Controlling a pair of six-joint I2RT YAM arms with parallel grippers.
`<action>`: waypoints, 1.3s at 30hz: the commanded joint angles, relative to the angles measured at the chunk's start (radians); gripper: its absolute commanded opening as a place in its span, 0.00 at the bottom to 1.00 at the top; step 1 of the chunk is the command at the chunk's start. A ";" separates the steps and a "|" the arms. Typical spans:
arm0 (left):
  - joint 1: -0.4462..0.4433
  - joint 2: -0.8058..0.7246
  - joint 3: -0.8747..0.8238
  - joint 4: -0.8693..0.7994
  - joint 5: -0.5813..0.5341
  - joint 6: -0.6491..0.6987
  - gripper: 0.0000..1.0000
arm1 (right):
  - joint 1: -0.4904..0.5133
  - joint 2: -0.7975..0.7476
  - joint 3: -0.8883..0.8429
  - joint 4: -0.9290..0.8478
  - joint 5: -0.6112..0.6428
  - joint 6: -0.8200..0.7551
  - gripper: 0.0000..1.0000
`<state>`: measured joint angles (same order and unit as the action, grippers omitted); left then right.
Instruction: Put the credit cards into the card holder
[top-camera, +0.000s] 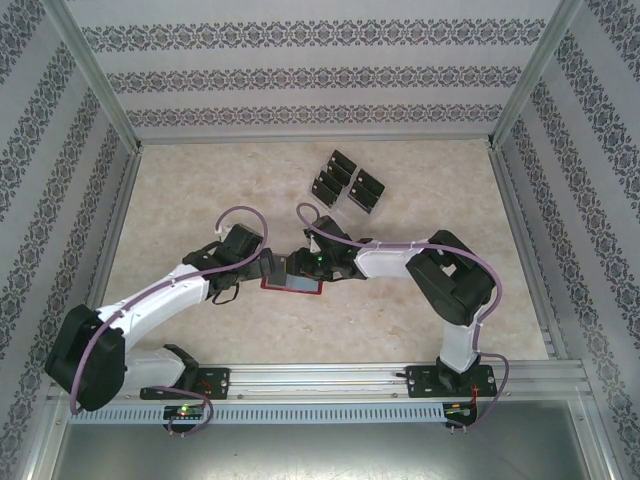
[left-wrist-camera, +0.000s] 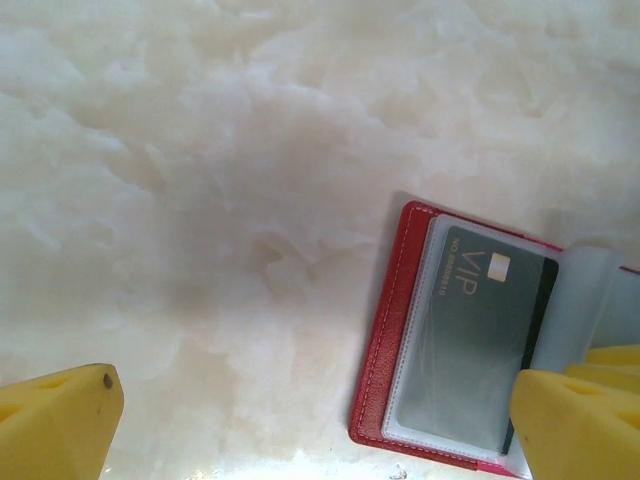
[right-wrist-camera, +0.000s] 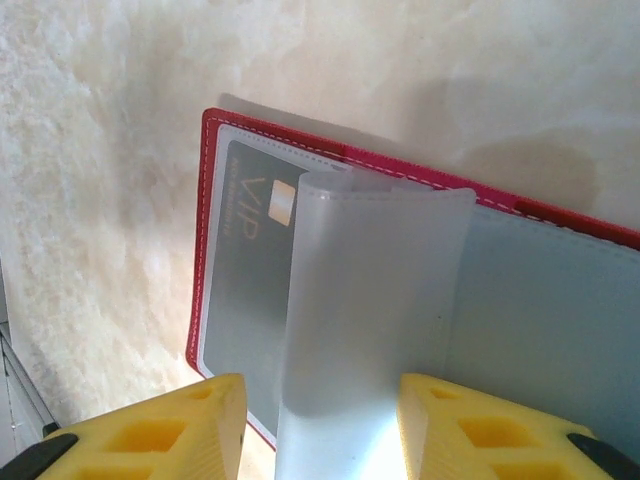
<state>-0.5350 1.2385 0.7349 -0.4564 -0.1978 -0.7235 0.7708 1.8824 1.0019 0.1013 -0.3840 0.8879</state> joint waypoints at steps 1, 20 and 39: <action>0.013 -0.034 0.005 -0.051 -0.042 -0.039 1.00 | 0.018 0.024 0.042 -0.002 -0.011 0.006 0.45; 0.022 -0.104 0.024 -0.044 -0.001 -0.050 1.00 | 0.071 0.132 0.251 -0.087 -0.030 -0.004 0.45; 0.024 -0.175 0.065 -0.072 -0.010 -0.075 1.00 | 0.131 0.313 0.539 -0.161 -0.082 -0.005 0.45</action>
<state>-0.5026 1.0924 0.7532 -0.5453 -0.2379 -0.7734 0.8642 2.1643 1.4799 -0.0628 -0.4362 0.8871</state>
